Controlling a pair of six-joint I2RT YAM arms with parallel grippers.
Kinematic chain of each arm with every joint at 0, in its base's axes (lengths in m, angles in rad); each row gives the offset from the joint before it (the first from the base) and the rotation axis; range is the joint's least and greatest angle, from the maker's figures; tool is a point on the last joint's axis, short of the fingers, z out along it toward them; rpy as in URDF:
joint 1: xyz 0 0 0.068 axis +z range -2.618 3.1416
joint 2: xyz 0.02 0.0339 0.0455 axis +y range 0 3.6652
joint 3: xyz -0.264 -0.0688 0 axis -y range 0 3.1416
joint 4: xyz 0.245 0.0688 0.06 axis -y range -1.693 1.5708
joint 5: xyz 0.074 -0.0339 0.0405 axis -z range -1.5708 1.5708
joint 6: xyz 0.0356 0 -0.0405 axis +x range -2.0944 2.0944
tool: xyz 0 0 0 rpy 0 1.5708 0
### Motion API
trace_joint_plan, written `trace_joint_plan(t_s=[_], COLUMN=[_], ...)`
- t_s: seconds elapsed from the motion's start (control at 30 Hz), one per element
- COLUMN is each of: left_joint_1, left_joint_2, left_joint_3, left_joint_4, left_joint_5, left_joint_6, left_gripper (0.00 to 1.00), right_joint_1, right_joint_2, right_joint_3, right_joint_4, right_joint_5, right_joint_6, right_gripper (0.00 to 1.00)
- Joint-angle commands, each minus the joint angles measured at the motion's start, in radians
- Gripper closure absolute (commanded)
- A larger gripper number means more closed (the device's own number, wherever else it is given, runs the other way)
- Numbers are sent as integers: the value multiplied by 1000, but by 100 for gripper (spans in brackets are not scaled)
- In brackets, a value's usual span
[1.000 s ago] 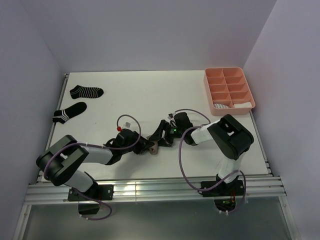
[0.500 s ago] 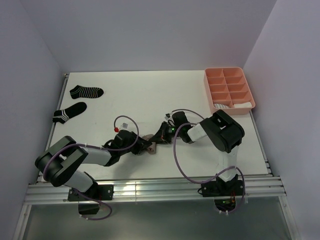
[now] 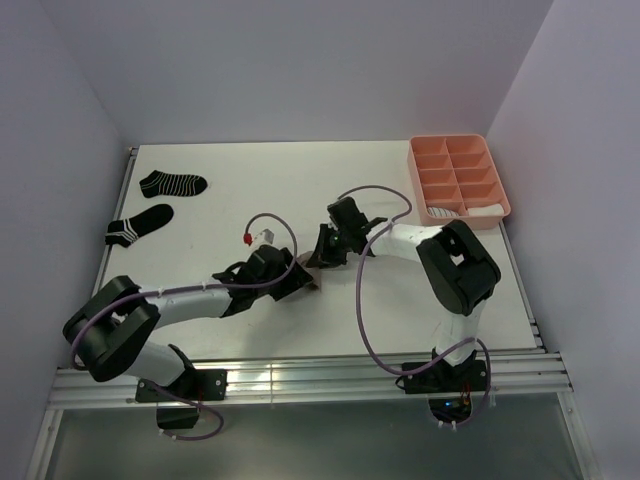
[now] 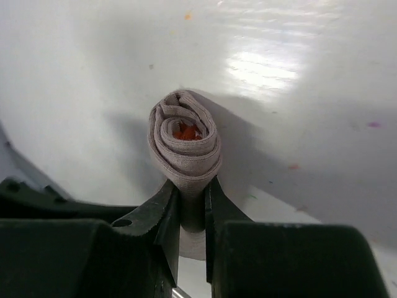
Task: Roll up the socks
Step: Roll the sock at the center of the board.
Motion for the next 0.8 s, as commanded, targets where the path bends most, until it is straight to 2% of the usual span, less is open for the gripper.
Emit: trace_joint_plan(t_s=[0.0, 0.13, 0.33, 0.57, 0.77], left_joint_1=[-55, -167, -251, -285, -300], left_joint_2=[-71, -56, 66, 209, 251], left_joint_3=[72, 166, 325, 422, 400], left_joint_4=[-172, -278, -321, -319, -281], left_joint_5=[-173, -365, -575, -652, -654], left_joint_6=[126, 242, 383, 436, 422], left_gripper=[39, 37, 35, 35, 37], right_joint_1=[5, 36, 73, 84, 87], right_joint_2=[1, 36, 78, 105, 110], right_joint_3=[81, 158, 244, 295, 293], right_joint_4=[-313, -413, -515, -559, -541], right_joint_5=[256, 309, 331, 313, 267], right_joint_6=[-102, -99, -79, -64, -47], right_gripper=[100, 100, 100, 100, 100])
